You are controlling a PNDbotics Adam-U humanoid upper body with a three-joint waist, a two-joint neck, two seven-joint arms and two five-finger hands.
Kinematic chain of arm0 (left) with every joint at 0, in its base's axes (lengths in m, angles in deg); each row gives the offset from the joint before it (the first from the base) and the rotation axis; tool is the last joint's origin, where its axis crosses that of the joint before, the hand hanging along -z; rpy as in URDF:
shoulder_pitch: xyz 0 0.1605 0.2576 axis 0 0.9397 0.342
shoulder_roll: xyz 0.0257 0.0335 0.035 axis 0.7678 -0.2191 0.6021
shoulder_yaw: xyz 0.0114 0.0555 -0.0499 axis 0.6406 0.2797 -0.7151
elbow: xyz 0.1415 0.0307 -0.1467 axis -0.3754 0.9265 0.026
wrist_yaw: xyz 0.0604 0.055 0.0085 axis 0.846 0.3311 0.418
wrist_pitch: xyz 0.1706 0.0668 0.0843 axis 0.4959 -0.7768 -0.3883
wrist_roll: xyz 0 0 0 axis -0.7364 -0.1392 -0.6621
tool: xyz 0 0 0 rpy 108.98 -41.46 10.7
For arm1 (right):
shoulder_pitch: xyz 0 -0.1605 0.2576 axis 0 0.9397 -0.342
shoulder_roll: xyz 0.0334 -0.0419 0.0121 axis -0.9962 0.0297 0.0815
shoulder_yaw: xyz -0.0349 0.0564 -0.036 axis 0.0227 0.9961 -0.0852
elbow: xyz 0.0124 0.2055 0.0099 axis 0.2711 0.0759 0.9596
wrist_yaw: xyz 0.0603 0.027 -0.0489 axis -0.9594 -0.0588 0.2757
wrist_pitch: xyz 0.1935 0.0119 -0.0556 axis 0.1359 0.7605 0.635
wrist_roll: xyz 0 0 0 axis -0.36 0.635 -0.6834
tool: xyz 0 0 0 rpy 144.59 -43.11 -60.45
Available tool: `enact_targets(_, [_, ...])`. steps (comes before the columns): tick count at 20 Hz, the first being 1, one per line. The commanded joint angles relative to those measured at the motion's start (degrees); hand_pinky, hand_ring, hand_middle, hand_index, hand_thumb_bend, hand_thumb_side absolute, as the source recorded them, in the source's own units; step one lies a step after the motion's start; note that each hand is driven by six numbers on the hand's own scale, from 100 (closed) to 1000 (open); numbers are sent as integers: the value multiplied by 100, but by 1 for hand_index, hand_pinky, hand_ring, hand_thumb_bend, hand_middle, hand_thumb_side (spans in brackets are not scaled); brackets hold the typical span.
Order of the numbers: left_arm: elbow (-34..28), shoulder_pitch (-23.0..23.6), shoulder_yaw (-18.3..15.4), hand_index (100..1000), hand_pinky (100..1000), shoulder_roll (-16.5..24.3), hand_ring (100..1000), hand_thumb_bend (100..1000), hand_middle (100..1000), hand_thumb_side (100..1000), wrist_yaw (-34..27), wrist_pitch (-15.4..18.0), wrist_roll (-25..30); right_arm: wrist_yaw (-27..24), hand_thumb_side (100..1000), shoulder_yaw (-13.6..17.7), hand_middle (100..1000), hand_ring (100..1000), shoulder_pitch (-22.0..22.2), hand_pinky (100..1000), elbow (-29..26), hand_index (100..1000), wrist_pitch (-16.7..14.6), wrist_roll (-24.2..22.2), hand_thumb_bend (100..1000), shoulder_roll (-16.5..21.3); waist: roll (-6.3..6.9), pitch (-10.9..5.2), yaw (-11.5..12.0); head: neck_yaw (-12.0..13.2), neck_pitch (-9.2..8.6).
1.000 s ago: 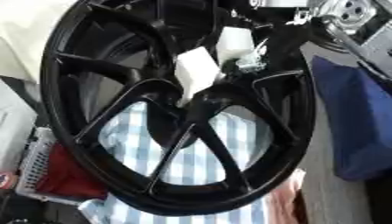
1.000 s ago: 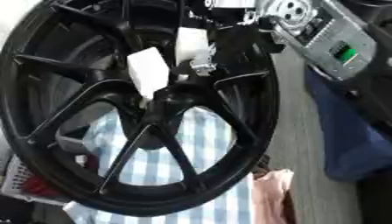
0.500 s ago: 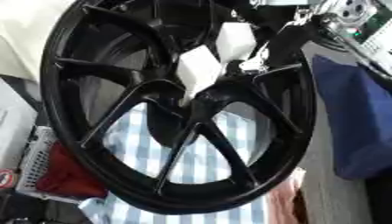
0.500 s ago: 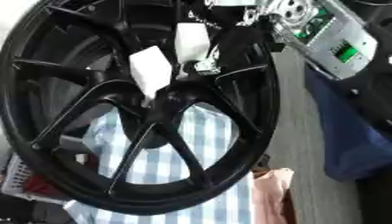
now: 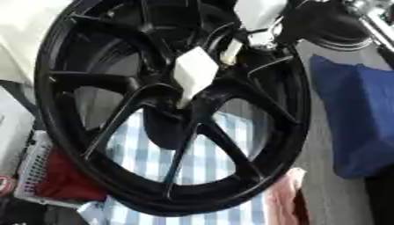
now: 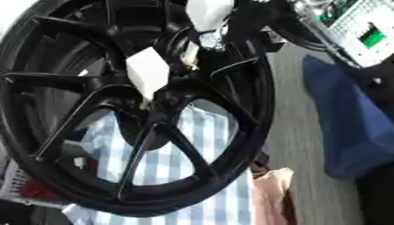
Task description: Pull the pin out of the wheel hub.
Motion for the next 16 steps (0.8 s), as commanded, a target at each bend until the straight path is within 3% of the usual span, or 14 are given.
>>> enact_targets(1, [-45,-9,-71,755,701,108,697,103,654,812,-17,23,-26,-291,162,373,457,599,17,753,-132,557,25,220,154,416,100,-177,-46,40,-5])
enact_targets(5, [-47,35,-114,756,701,129,698,101,655,811,-3,39,-64,-620,169,824,458,598,555,752,-267,558,5,549,144,945,157,-180,-194,104,-7])
enact_targets(10, [-65,78,-181,756,702,131,699,100,655,809,11,62,-131,-1007,173,1823,466,603,2171,755,-419,567,-219,1416,141,1694,262,-123,-349,222,-102])
enact_targets(13, [-86,83,-212,757,702,124,700,100,656,808,16,79,-167,-949,213,2427,496,616,3100,760,-427,595,-426,2024,174,1685,333,-74,-396,263,-168])
enact_targets(16, [-113,79,-240,758,702,125,700,100,656,806,27,101,-207,-624,297,2946,558,652,3779,770,-317,659,-521,2676,275,1333,408,-13,-417,307,-227])
